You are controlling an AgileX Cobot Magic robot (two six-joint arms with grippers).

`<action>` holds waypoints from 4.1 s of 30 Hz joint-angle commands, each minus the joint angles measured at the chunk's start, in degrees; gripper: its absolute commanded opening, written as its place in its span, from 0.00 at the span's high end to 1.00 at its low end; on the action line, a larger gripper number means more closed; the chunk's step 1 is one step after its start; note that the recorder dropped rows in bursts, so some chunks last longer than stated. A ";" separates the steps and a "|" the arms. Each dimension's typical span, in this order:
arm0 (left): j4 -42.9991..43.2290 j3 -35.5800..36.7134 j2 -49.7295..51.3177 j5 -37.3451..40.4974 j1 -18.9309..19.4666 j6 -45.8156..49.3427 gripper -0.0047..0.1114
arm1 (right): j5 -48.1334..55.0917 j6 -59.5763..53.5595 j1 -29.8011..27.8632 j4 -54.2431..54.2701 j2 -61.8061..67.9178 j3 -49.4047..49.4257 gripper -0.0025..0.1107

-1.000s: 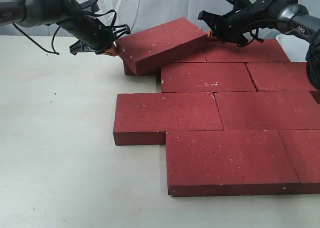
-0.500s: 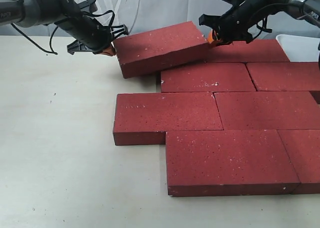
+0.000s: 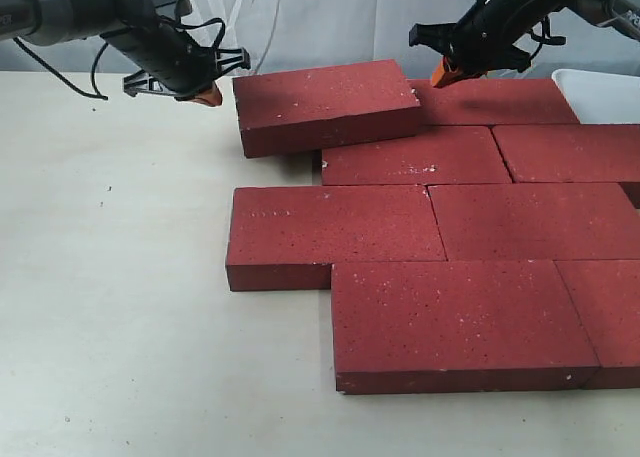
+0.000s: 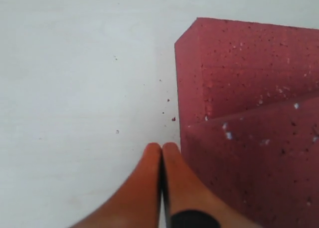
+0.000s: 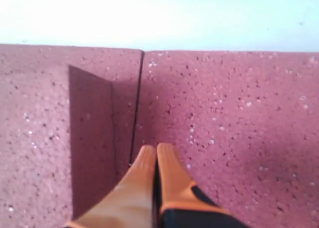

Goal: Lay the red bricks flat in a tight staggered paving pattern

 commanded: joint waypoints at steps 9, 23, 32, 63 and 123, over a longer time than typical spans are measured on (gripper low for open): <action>-11.53 -0.20 1.62 2.38 0.61 0.41 0.96 | -2.42 -0.81 4.74 2.62 1.71 -0.28 0.98; -11.41 -0.20 -3.00 7.49 1.48 1.80 0.96 | 3.57 -1.31 5.83 7.77 -1.05 -0.28 0.98; -4.15 -0.20 -8.69 14.63 2.98 1.80 0.96 | 8.00 -1.31 9.67 8.96 -5.91 -0.28 0.98; 2.15 20.59 -19.79 2.53 11.67 7.70 0.96 | -3.77 2.93 27.04 0.87 -3.33 -0.28 0.98; 24.07 21.87 -15.27 2.51 12.75 0.41 0.96 | 0.50 17.74 27.03 -18.18 -2.23 -0.28 0.98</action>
